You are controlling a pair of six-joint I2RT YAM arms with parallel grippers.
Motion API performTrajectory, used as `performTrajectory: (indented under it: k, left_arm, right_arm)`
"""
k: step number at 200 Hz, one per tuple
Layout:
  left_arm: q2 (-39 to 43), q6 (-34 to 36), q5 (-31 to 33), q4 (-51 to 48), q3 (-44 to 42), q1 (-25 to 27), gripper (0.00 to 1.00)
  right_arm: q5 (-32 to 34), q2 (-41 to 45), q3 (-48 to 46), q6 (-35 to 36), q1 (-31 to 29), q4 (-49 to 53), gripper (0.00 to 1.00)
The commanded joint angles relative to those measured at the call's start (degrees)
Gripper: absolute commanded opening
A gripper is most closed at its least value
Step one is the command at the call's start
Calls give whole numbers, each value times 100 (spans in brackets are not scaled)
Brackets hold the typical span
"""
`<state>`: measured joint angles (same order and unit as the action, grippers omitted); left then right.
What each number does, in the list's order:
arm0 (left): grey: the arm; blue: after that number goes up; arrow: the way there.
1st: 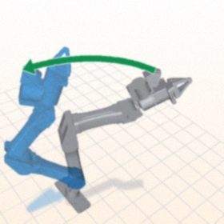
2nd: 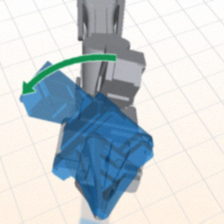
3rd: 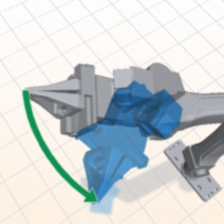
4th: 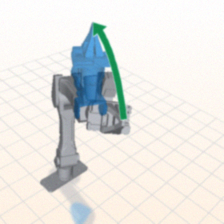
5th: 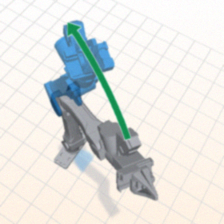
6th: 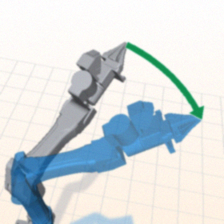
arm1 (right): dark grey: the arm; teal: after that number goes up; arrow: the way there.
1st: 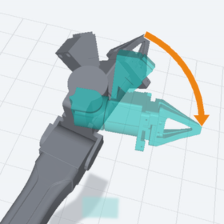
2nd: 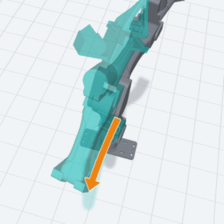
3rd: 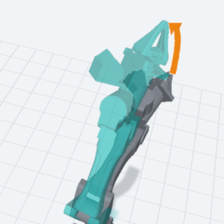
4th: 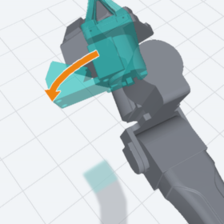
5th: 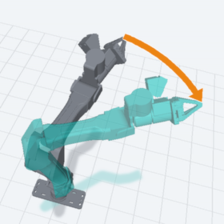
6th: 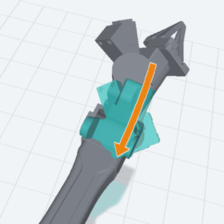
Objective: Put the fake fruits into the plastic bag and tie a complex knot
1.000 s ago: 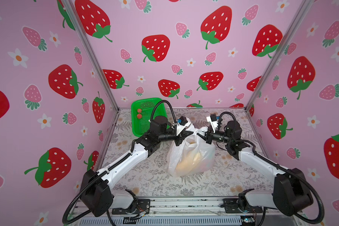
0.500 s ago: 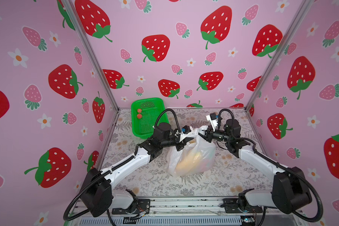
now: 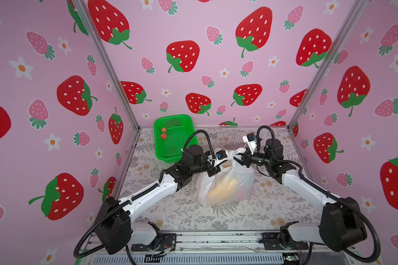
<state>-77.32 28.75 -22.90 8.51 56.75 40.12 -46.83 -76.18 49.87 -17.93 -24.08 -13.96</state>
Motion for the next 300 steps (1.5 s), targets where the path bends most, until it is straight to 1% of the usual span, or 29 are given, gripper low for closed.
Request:
performTrajectory:
  k: [1,40,54,56,58,78,100,138,210,274,290,300]
  left_arm:
    - [0,269,75,-15,-33,36,0]
    - [-38,380,127,-47,-44,64,0]
    - [-38,400,150,-56,-34,66,0]
    - [-33,407,146,-57,-40,66,0]
    - [-37,415,150,-57,-37,66,0]
    - [-38,460,188,-83,-16,79,0]
    - [-46,549,280,-122,-39,110,0]
    - [-46,657,330,-153,-50,137,0]
    - [-116,868,435,-221,1,215,0]
    - [-144,974,547,-263,0,269,0]
    - [-160,998,564,-274,3,277,0]
    - [-158,1009,582,-272,-1,279,0]
  right_arm:
    - [1,237,178,392,48,323,44]
    - [-98,388,189,743,93,649,51]
    - [-86,433,199,811,109,771,51]
    - [-84,434,205,823,112,789,54]
    - [-84,437,207,837,113,802,55]
    - [-31,496,253,964,132,1050,62]
    - [-35,593,209,976,162,1114,64]
    - [-362,647,138,748,166,912,69]
    - [-755,324,110,-32,132,35,70]
    - [-627,3,207,328,65,305,70]
    - [-626,-48,216,386,52,312,67]
    - [-611,-59,224,404,43,306,63]
